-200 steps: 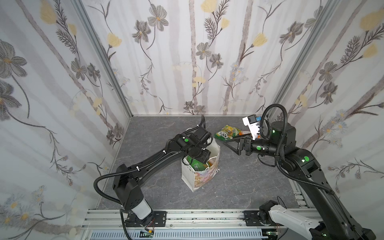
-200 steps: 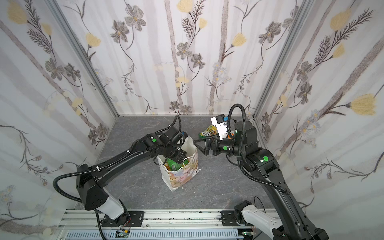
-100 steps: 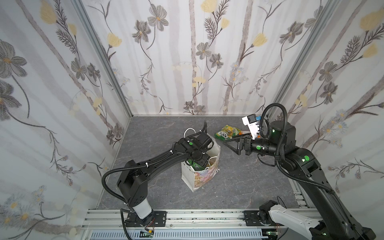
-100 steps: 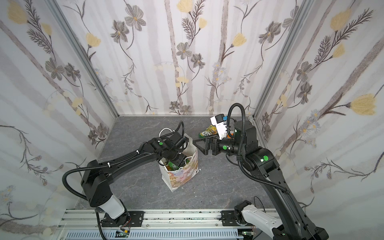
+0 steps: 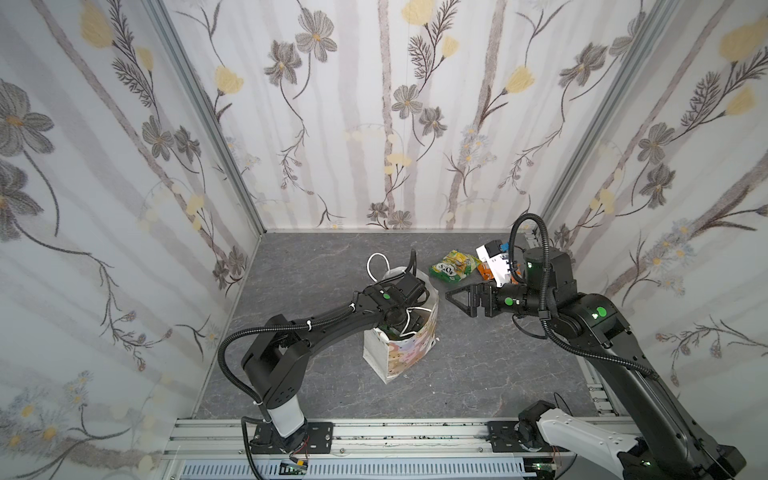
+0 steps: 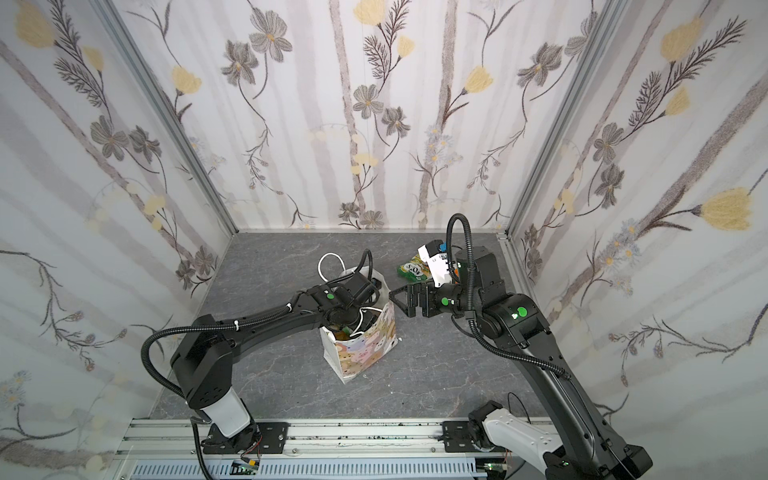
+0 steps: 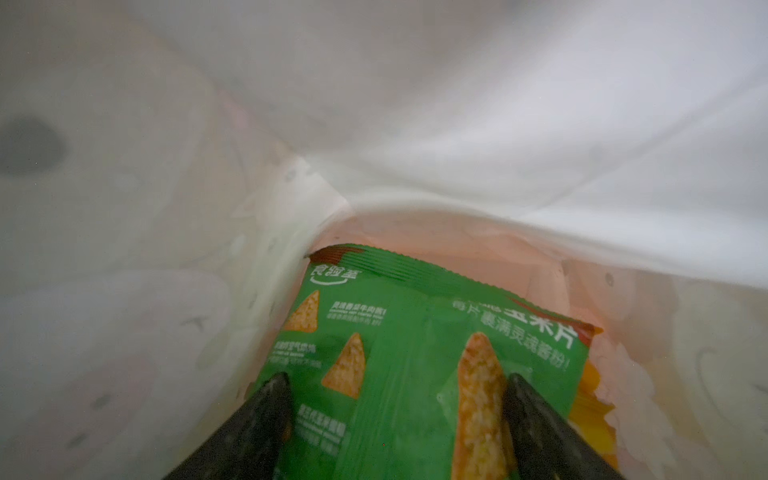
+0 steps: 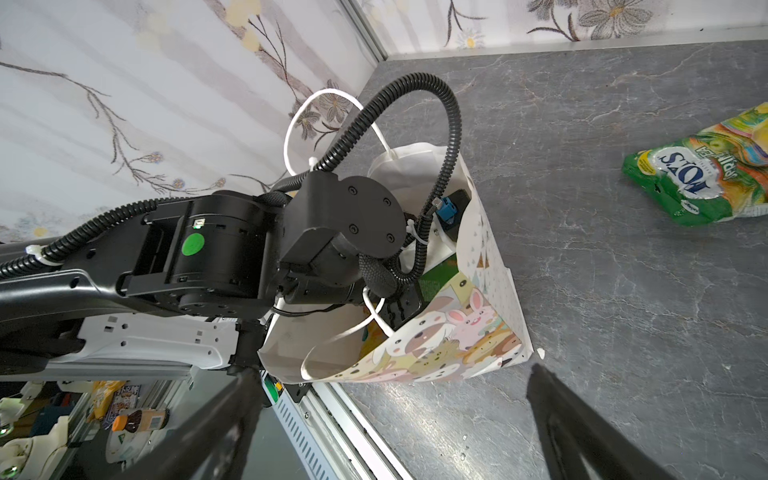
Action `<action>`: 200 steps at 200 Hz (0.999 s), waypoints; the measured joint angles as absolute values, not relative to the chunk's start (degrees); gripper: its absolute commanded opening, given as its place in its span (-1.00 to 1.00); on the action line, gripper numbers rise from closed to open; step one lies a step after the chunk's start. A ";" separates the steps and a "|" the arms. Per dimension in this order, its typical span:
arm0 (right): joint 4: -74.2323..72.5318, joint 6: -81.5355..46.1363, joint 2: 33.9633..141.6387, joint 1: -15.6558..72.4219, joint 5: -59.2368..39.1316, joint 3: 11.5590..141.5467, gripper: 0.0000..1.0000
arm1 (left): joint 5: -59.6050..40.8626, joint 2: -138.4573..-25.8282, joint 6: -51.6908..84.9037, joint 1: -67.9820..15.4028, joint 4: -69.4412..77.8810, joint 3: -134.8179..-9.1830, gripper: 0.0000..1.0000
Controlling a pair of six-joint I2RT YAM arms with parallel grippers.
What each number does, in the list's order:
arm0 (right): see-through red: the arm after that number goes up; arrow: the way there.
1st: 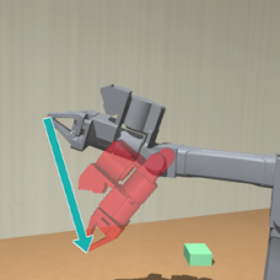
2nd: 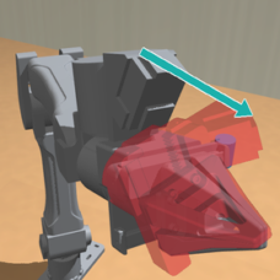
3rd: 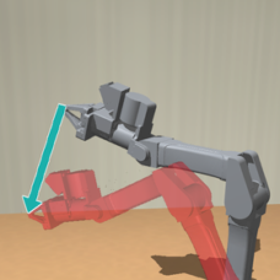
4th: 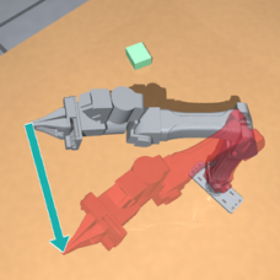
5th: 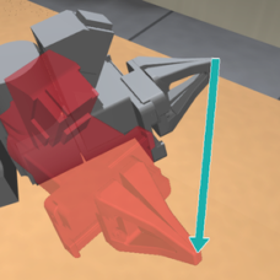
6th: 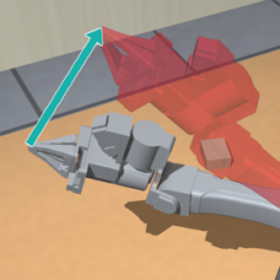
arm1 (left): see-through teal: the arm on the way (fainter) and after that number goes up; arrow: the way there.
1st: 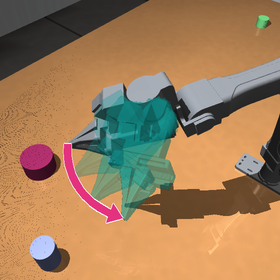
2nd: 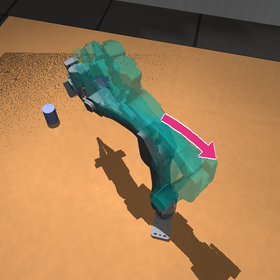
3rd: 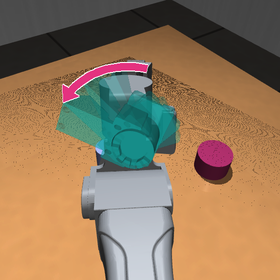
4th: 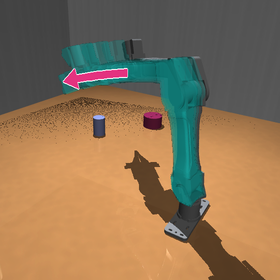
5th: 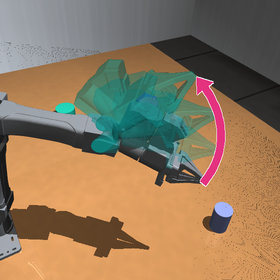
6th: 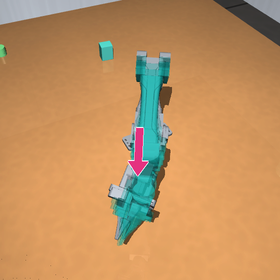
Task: Take the snacks out of the paper bag
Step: 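Lower the left gripper into the bag onto the green chip packet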
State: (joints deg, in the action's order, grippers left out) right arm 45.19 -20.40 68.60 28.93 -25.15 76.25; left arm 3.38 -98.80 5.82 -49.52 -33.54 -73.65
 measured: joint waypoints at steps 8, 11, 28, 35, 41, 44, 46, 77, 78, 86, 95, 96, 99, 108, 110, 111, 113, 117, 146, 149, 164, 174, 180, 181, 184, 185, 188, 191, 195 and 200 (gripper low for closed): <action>45.54 -20.29 68.64 28.99 -25.08 76.27 0.99 | 3.42 -99.04 6.02 -49.52 -32.88 -73.36 0.42; 45.60 -20.27 68.66 29.02 -25.08 76.27 0.99 | 3.42 -99.15 6.02 -49.52 -32.60 -73.25 0.38; 46.00 -20.25 68.79 29.19 -24.88 76.42 0.99 | 3.44 -99.79 6.09 -49.54 -31.24 -72.97 0.08; 45.98 -20.25 68.88 29.19 -24.88 76.60 0.99 | 3.49 -99.96 6.31 -49.54 -30.65 -72.84 -0.06; 45.98 -20.25 68.95 29.26 -24.84 76.71 0.99 | 3.77 -100.09 6.28 -49.54 -30.02 -72.73 -0.17; 45.98 -20.27 68.95 29.28 -24.80 76.73 0.99 | 3.92 -100.14 6.31 -49.54 -29.80 -72.69 -0.23; 45.98 -20.25 68.95 29.30 -24.77 76.77 0.99 | 4.08 -100.14 6.33 -49.54 -29.58 -72.64 -0.27; 46.00 -20.27 68.95 29.56 -24.71 77.23 0.99 | 7.79 -99.88 7.14 -49.15 -28.10 -72.18 -0.76; 46.00 -20.27 68.95 29.56 -24.71 77.25 0.99 | 7.94 -99.83 7.20 -49.10 -28.05 -72.16 -0.78; 45.93 -20.27 68.93 29.63 -24.71 77.38 0.99 | 8.51 -99.55 7.53 -48.88 -27.83 -72.03 -0.93; 45.98 -20.27 68.90 29.61 -24.71 77.47 0.99 | 9.21 -99.20 7.86 -48.62 -27.79 -71.85 -1.00; 45.95 -20.27 68.90 29.61 -24.71 77.47 0.99 | 9.28 -99.11 7.92 -48.60 -27.79 -71.81 -1.00; 45.95 -20.27 68.90 29.61 -24.69 77.52 0.99 | 9.54 -98.98 7.97 -48.51 -27.81 -71.75 -1.00; 45.93 -20.27 68.90 29.61 -24.69 77.56 0.99 | 9.96 -98.61 8.71 -48.18 -27.97 -71.55 -1.00; 45.95 -20.27 68.90 29.61 -24.69 77.56 0.99 | 10.07 -98.56 8.82 -48.14 -28.03 -71.50 -1.00; 45.95 -20.27 68.90 29.61 -24.69 77.56 0.99 | 10.17 -98.50 8.91 -48.12 -28.08 -71.46 -1.00; 45.95 -20.27 68.90 29.61 -24.69 77.56 0.99 | 10.35 -98.43 9.08 -48.10 -28.14 -71.42 -1.00; 45.95 -20.27 68.90 29.61 -24.69 77.56 0.99 | 10.61 -98.28 9.28 -48.05 -28.25 -71.31 -1.00; 45.95 -20.27 68.90 29.61 -24.69 77.58 0.99 | 12.38 -96.75 10.92 -47.70 -29.82 -70.67 -1.00; 45.95 -20.27 68.90 29.61 -24.69 77.58 0.99 | 12.51 -96.60 11.00 -47.66 -30.17 -70.65 -1.00; 45.95 -20.27 68.93 29.61 -24.69 77.58 0.99 | 13.15 -95.85 11.94 -47.51 -31.53 -70.54 -1.00; 45.95 -20.27 68.95 29.61 -24.69 77.58 0.99 | 13.34 -95.22 12.05 -47.40 -32.32 -70.48 -1.00; 45.93 -20.27 68.95 29.61 -24.69 77.58 0.99 | 13.39 -94.89 12.23 -47.35 -32.71 -70.48 -1.00; 45.93 -20.27 68.95 29.61 -24.69 77.58 0.99 | 13.41 -94.80 12.25 -47.33 -32.82 -70.48 -1.00; 45.93 -20.27 68.95 29.61 -24.69 77.58 0.99 | 13.41 -94.63 12.27 -47.29 -32.95 -70.48 -1.00; 45.93 -20.27 68.95 29.61 -24.69 77.58 0.99 | 13.41 -94.56 12.29 -47.27 -33.06 -70.48 -1.00; 45.93 -20.29 68.95 29.61 -24.69 77.58 0.99 | 13.41 -94.39 12.38 -47.22 -33.23 -70.48 -1.00; 45.93 -20.29 68.95 29.61 -24.69 77.58 0.99 | 13.41 -94.26 12.45 -47.16 -33.41 -70.48 -1.00; 45.93 -20.29 68.95 29.61 -24.69 77.58 0.99 | 13.39 -94.04 12.49 -47.11 -33.67 -70.48 -1.00; 45.93 -20.29 68.95 29.61 -24.69 77.58 0.99 | 13.39 -93.84 12.60 -47.03 -33.93 -70.50 -1.00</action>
State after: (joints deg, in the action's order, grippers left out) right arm 45.93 -20.29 68.95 29.61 -24.69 77.58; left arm 13.39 -93.84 12.60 -47.03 -33.93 -70.50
